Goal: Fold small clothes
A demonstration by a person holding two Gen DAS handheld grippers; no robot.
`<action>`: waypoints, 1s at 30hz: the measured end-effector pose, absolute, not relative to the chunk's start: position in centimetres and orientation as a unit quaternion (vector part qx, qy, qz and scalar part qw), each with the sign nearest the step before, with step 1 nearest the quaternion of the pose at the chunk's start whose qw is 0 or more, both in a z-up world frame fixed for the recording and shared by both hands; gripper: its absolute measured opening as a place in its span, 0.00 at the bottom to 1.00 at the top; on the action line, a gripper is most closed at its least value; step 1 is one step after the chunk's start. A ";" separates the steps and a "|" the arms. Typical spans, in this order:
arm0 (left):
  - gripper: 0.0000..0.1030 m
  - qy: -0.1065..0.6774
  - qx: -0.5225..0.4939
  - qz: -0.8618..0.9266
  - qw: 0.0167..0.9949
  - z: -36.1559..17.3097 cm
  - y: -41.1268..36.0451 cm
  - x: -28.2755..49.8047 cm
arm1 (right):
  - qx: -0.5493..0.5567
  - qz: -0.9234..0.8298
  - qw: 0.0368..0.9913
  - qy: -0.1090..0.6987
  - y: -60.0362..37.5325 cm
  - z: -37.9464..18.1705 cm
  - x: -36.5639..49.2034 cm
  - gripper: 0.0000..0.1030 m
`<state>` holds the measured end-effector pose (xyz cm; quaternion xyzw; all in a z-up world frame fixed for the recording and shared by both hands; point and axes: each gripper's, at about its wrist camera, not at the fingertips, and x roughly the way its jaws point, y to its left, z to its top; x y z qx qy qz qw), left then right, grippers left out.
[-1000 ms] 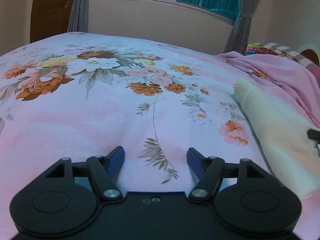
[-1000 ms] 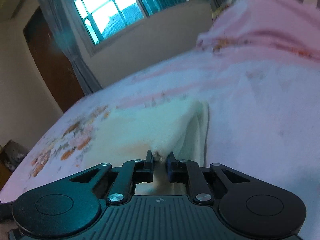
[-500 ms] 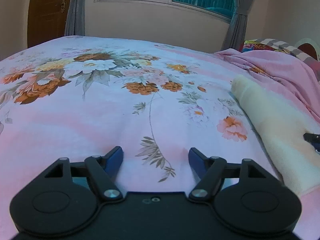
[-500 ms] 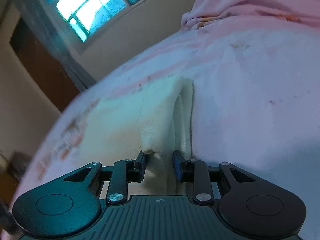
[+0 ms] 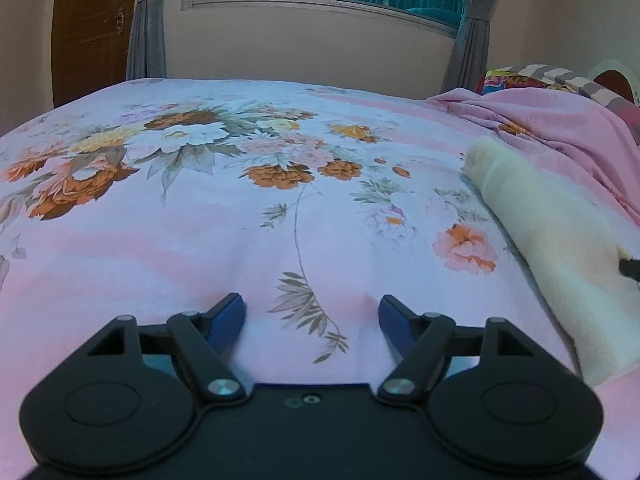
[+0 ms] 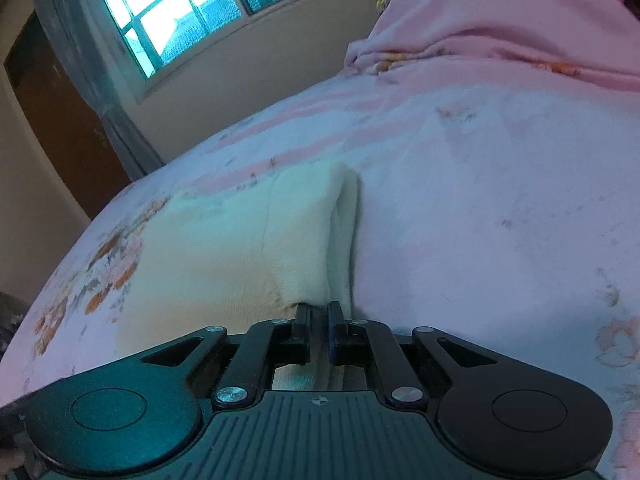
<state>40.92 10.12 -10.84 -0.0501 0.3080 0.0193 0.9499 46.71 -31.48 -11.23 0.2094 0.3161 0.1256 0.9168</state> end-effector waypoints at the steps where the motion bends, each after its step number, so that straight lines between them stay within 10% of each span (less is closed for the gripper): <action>1: 0.71 0.308 -0.052 0.019 0.950 -10.8 10.2 40.9 | 0.213 0.123 0.921 0.301 -31.7 -10.7 46.2 0.09; 10: 0.71 0.313 -0.034 -0.027 0.949 -9.9 6.4 43.1 | 0.202 0.138 0.922 0.300 -31.5 -10.1 49.6 0.42; 28: 0.72 0.315 0.006 -0.018 0.949 -11.0 5.1 42.9 | 0.218 0.150 0.914 0.308 -31.2 -10.2 49.7 0.42; 30: 0.72 0.315 0.005 -0.018 0.949 -11.0 5.1 42.9 | 0.176 0.150 0.920 0.317 -30.1 -10.5 50.0 0.24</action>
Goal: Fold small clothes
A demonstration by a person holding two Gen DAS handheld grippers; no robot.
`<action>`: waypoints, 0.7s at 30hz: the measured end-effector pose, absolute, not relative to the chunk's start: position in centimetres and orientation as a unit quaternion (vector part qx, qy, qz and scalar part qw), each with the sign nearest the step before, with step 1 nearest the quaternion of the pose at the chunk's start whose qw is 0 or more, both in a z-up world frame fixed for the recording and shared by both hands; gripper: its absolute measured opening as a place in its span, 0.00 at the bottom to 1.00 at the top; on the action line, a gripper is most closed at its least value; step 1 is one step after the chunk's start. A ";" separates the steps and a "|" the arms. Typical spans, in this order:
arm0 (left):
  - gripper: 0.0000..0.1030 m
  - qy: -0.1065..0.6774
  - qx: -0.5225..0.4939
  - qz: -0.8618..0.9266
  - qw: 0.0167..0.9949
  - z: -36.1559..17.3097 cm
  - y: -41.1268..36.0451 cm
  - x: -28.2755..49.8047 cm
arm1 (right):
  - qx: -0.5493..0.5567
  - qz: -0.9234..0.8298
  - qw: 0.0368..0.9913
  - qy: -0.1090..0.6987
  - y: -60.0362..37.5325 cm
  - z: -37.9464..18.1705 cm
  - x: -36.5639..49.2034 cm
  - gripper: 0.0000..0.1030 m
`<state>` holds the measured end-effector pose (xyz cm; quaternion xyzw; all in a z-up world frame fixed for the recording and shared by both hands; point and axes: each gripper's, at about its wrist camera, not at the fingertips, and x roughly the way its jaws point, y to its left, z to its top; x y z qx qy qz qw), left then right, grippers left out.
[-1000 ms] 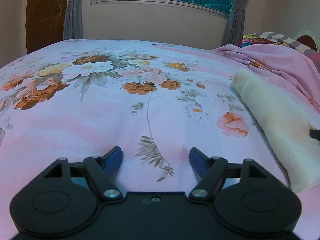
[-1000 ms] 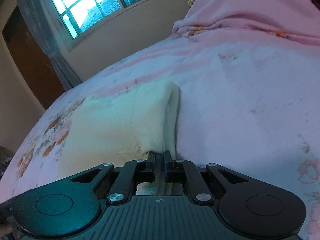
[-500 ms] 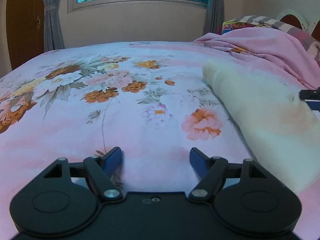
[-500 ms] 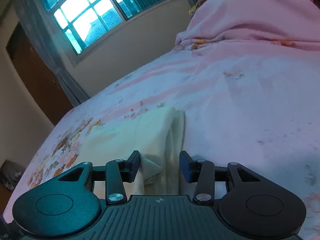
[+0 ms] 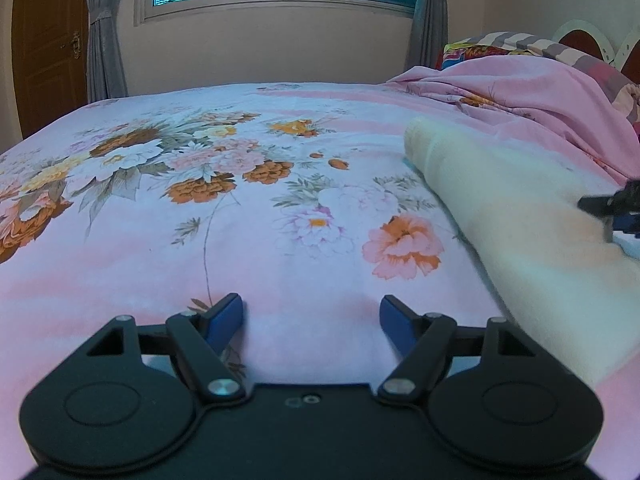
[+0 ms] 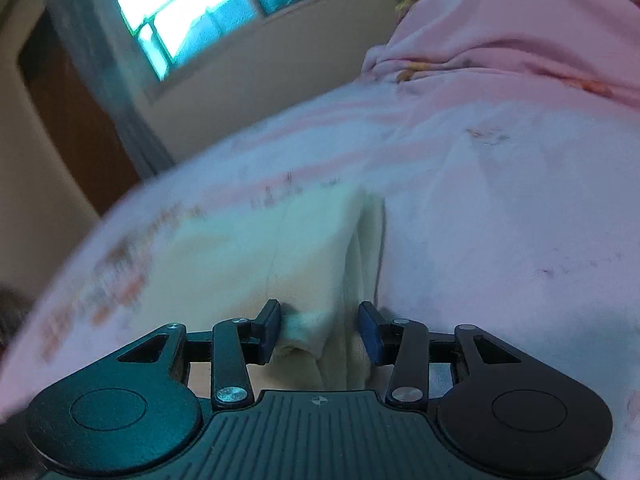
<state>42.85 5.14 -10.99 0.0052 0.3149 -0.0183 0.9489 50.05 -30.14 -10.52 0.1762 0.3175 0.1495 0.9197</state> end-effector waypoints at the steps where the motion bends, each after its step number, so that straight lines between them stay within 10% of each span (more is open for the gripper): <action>1: 0.72 0.314 0.004 -0.019 0.949 -11.0 5.2 42.8 | 0.155 0.143 0.928 0.308 -29.8 -10.3 49.9 0.16; 8: 0.73 0.315 -0.003 -0.023 0.949 -11.0 5.4 42.9 | 0.192 0.110 0.926 0.305 -32.1 -9.5 49.1 0.09; 21: 0.73 0.318 -0.005 -0.029 0.948 -11.0 5.2 41.5 | 0.243 0.172 0.900 0.319 -33.7 -9.2 37.6 0.35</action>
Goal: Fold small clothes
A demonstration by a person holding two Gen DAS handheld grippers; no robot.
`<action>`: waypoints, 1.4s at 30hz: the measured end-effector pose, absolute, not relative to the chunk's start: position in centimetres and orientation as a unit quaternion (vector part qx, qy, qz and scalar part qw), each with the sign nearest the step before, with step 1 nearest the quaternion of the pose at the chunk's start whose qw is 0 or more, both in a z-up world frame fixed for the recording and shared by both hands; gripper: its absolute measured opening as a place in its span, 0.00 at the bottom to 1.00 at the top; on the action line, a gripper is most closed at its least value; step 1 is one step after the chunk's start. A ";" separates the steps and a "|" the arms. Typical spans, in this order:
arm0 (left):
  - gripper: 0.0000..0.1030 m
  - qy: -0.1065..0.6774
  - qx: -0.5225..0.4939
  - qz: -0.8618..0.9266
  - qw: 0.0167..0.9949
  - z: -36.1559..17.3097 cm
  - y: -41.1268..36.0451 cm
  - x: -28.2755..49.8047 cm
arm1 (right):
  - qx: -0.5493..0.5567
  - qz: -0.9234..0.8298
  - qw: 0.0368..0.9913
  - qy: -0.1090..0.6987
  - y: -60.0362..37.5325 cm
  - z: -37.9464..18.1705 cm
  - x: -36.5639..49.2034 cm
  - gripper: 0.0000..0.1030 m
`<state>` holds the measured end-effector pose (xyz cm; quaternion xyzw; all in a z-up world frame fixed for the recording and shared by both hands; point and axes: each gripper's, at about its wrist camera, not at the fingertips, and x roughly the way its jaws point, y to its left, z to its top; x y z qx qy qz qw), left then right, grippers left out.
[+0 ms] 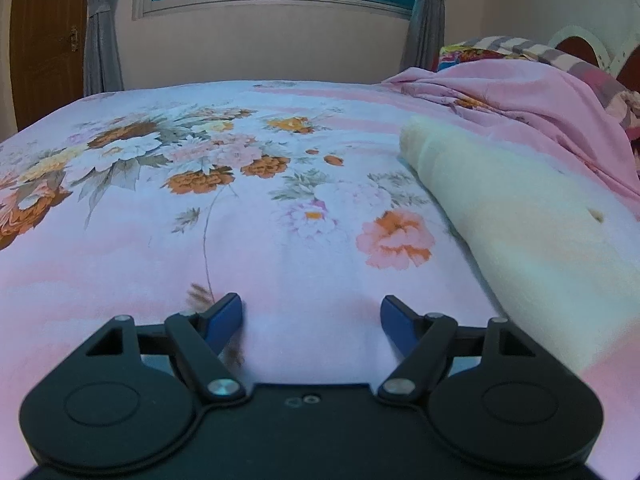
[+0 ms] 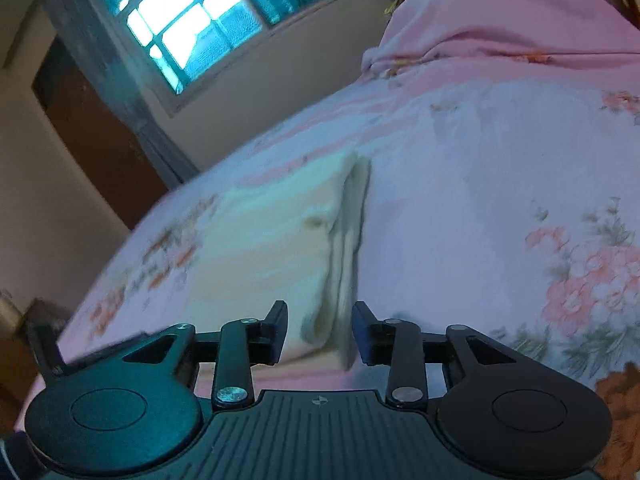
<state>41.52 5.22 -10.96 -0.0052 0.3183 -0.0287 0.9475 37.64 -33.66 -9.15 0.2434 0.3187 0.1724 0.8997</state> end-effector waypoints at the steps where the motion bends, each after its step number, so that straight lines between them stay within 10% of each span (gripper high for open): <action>1: 0.73 0.320 -0.004 -0.030 0.947 -11.0 5.1 41.1 | 0.248 0.173 0.897 0.324 -33.6 -9.4 37.9 0.35; 5: 0.73 0.318 -0.010 -0.033 0.948 -11.0 5.2 38.8 | 0.265 0.178 0.878 0.357 -32.4 -10.3 39.0 0.33; 6: 0.73 0.317 -0.012 -0.033 0.948 -11.0 5.3 38.5 | 0.266 0.181 0.877 0.357 -32.2 -10.3 39.1 0.06; 14: 0.72 0.303 -0.059 -0.086 0.947 -9.6 6.5 38.6 | 0.260 0.166 0.874 0.375 -33.3 -11.3 38.6 0.08; 15: 0.72 0.301 -0.057 -0.098 0.947 -9.2 6.3 39.5 | 0.267 0.166 0.879 0.359 -33.9 -10.6 38.6 0.19; 18: 0.73 0.302 -0.086 -0.156 0.937 -8.6 6.1 43.0 | 0.276 0.167 0.906 0.273 -35.5 -7.8 39.8 0.93; 20: 0.72 0.331 -0.136 -0.202 0.912 -9.2 6.1 46.1 | 0.311 0.190 0.886 0.287 -36.1 -7.9 43.0 0.92; 22: 0.70 0.364 -0.193 -0.236 0.880 -10.4 6.3 49.2 | 0.326 0.196 0.869 0.317 -36.2 -8.8 46.7 0.70; 35: 0.67 0.398 -0.328 -0.399 0.758 -15.1 5.9 58.5 | 0.365 0.313 0.799 0.361 -36.9 -13.7 53.8 0.69; 39: 0.40 0.387 -0.337 -0.388 0.766 -16.1 4.9 59.5 | 0.356 0.330 0.798 0.358 -36.6 -13.9 54.8 0.64; 42: 0.38 0.375 -0.330 -0.385 0.776 -16.0 4.2 59.5 | 0.346 0.331 0.804 0.354 -36.4 -13.9 55.3 0.53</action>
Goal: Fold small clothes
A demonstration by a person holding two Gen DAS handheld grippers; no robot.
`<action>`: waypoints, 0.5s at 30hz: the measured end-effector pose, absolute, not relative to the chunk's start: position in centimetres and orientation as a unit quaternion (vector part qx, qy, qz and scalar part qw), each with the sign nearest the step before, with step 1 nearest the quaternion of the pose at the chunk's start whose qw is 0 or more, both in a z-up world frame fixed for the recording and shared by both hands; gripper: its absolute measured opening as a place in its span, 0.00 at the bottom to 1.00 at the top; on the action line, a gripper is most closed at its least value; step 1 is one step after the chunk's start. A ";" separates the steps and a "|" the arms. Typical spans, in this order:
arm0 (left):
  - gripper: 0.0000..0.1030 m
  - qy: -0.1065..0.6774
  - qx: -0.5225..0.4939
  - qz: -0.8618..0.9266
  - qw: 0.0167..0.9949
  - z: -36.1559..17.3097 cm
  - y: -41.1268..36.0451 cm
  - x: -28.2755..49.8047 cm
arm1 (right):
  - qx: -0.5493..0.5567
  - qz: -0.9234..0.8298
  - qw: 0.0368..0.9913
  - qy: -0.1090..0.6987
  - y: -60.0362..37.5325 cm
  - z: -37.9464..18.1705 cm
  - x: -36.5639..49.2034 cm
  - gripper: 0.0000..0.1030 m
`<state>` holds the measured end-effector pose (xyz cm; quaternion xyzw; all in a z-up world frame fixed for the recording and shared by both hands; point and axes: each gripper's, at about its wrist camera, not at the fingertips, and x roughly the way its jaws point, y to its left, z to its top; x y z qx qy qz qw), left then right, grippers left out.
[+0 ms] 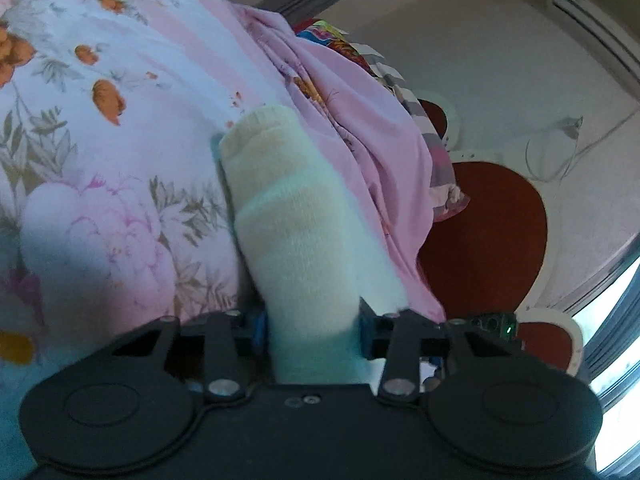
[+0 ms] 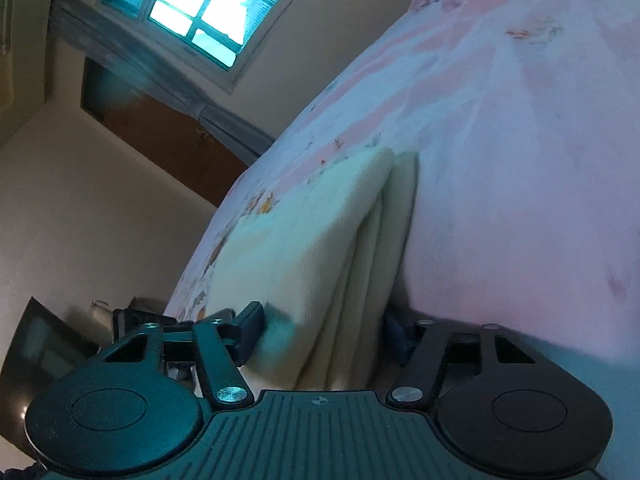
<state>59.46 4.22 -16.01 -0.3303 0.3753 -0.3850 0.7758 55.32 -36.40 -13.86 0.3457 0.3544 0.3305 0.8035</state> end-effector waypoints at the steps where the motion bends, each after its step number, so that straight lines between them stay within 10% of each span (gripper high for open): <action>1: 0.36 0.374 -0.327 -0.382 0.779 -15.8 4.2 59.3 | 0.342 0.327 0.807 0.354 -36.0 -14.1 55.6 0.45; 4: 0.31 0.359 -0.310 -0.369 0.799 -14.7 3.8 58.4 | 0.325 0.317 0.824 0.340 -35.5 -13.3 54.5 0.29; 15: 0.29 0.182 -0.198 -0.395 0.879 0.0 5.7 41.6 | 0.221 0.366 0.888 0.169 -31.9 0.7 37.9 0.27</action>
